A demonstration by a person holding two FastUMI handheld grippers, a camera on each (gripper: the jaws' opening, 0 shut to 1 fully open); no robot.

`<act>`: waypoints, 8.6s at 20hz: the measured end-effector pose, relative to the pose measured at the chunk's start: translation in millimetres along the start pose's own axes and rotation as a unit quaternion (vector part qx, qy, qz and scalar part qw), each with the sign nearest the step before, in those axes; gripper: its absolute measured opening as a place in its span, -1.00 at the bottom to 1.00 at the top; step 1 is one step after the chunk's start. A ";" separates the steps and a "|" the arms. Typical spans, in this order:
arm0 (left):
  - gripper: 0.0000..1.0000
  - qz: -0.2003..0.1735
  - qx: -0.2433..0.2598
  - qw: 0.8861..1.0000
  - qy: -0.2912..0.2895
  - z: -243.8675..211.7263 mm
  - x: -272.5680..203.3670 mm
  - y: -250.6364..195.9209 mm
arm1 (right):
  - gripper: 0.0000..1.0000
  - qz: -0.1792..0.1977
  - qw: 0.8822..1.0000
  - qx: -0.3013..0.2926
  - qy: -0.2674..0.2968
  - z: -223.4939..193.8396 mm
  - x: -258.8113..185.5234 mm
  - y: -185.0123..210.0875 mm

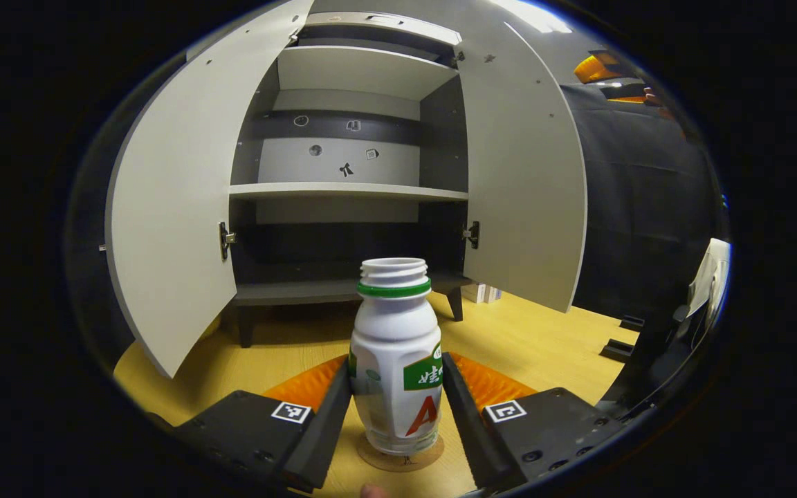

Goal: Grasp the bottle in the cabinet with the left hand and place it on the coaster, then close the right door with the right hand and the left door with the left hand.

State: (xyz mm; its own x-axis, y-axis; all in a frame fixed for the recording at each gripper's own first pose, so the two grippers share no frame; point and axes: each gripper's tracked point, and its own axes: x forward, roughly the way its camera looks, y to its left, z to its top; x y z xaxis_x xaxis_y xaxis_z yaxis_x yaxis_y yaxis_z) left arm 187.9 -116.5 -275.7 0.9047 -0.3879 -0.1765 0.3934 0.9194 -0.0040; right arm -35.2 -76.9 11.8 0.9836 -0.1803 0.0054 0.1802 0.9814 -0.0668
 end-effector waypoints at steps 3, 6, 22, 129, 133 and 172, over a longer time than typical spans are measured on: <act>0.53 0.002 -0.001 1.000 0.003 -8.7 2.0 0.0 | 0.95 -0.006 1.000 -0.003 0.010 -5.0 -0.4 -5.7; 0.55 0.004 -0.002 1.000 0.007 -16.7 1.2 0.2 | 0.94 -0.011 1.000 0.003 0.013 -6.5 1.5 -10.4; 0.89 -0.016 0.003 0.999 0.036 -33.3 -16.1 -2.7 | 0.94 -0.010 1.000 0.007 0.007 -2.3 -1.9 -4.8; 0.84 0.256 -0.026 0.964 -0.071 333.7 -142.6 217.5 | 0.95 0.070 0.991 0.082 0.081 -19.8 101.5 92.2; 0.77 0.251 -0.029 0.965 -0.065 338.7 -131.0 204.1 | 0.94 0.071 0.991 0.075 0.086 -25.4 98.5 77.8; 0.89 0.195 -0.035 0.979 -0.051 366.3 60.0 87.0 | 0.95 0.057 0.987 0.098 0.115 -53.8 94.3 -11.1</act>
State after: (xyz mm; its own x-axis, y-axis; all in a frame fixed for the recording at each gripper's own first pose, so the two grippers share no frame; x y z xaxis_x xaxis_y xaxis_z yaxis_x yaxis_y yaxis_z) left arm 336.3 -84.0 73.9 0.9968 -0.0082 -0.0797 0.0063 0.9997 -0.0248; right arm 55.2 -108.3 -40.6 0.9738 -0.0570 -0.2199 0.0894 0.9861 0.1403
